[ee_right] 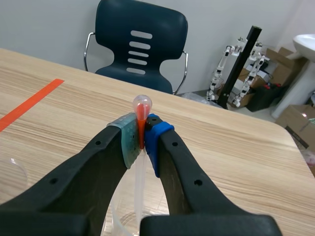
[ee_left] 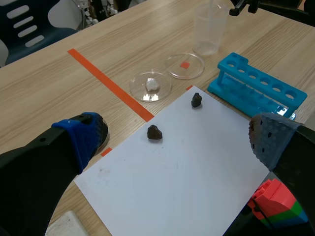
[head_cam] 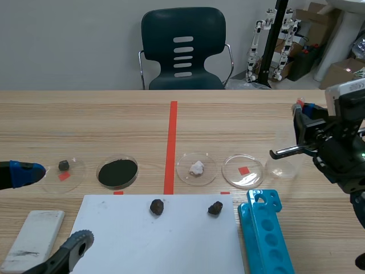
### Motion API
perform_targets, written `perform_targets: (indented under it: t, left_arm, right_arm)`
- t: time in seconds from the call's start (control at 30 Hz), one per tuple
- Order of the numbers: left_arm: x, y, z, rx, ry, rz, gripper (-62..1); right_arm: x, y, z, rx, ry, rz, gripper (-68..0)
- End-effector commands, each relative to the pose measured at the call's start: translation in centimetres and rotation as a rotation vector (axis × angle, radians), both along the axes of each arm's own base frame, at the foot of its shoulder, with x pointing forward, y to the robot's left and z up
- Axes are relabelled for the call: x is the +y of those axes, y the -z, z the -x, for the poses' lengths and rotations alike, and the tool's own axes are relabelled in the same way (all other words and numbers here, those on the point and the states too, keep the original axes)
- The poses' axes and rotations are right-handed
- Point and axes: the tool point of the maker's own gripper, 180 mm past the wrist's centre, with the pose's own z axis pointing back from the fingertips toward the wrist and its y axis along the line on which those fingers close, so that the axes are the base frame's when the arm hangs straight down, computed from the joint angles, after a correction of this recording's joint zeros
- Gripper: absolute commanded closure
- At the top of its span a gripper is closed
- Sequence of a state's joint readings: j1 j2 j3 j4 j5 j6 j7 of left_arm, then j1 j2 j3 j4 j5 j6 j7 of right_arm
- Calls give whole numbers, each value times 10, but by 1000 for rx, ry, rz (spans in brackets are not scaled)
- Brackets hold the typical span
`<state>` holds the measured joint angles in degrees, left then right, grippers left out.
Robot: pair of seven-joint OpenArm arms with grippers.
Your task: Put the dropper in the beaker
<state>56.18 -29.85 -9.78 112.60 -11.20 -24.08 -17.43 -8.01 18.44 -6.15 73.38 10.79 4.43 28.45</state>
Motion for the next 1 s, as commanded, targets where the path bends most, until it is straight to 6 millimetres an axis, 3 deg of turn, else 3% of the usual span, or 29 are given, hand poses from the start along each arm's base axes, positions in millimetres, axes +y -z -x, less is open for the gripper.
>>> perform_targets:
  t: [0.0, 0.53, 0.87, 0.97]
  left_arm:
    - [-2, -8, -2, -21, -3, 28, -622]
    - [-2, -8, -2, -21, -3, 28, -622]
    - [-2, -8, -2, -21, -3, 28, -622]
    - [-2, -8, -2, -21, -3, 28, -622]
  right_arm:
    - [1, -13, -8, -51, -9, -4, -11]
    - [-12, 17, -15, 18, 26, 0, -29]
    - [-12, 22, -9, 30, 25, -2, -369]
    - [-12, 19, -3, 7, 26, -32, -499]
